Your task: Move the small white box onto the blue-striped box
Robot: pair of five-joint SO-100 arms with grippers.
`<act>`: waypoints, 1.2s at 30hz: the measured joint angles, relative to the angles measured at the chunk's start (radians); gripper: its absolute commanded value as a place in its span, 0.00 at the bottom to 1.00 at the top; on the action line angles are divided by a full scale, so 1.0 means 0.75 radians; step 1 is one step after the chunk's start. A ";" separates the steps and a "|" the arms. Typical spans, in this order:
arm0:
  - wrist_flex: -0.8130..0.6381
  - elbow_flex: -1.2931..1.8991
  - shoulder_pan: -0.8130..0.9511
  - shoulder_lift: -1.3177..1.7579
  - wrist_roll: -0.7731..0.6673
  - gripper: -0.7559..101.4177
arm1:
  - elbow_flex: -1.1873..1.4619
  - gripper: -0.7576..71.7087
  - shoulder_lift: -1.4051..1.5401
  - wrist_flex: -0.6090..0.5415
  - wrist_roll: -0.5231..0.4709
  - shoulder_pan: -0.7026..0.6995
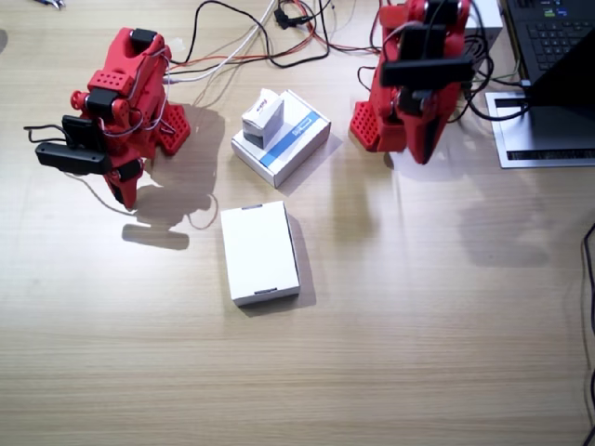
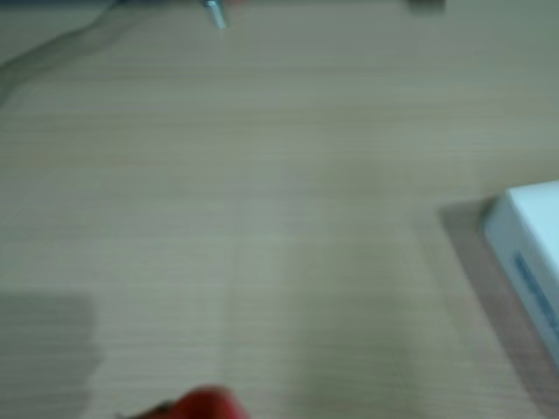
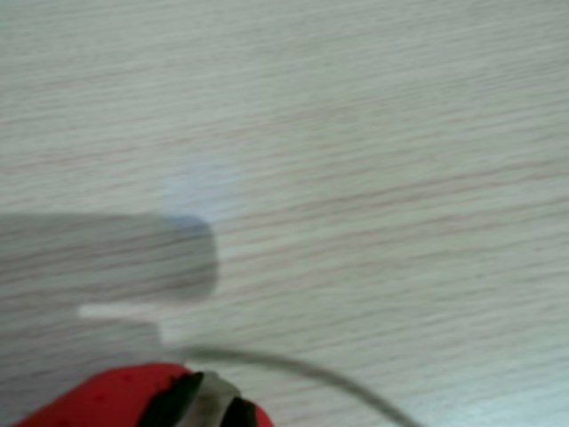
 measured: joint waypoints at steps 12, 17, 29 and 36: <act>-0.176 0.837 -0.141 0.395 0.505 0.01 | 0.000 0.14 0.000 0.000 -0.025 0.000; -0.303 1.008 -0.223 0.415 0.597 0.01 | 0.000 0.14 0.000 0.000 -0.025 0.000; -0.317 1.053 -0.121 0.395 0.575 0.01 | 0.000 0.14 0.000 0.000 -0.025 0.000; -0.317 1.053 -0.123 0.395 0.575 0.01 | 0.000 0.14 0.000 0.000 -0.025 0.000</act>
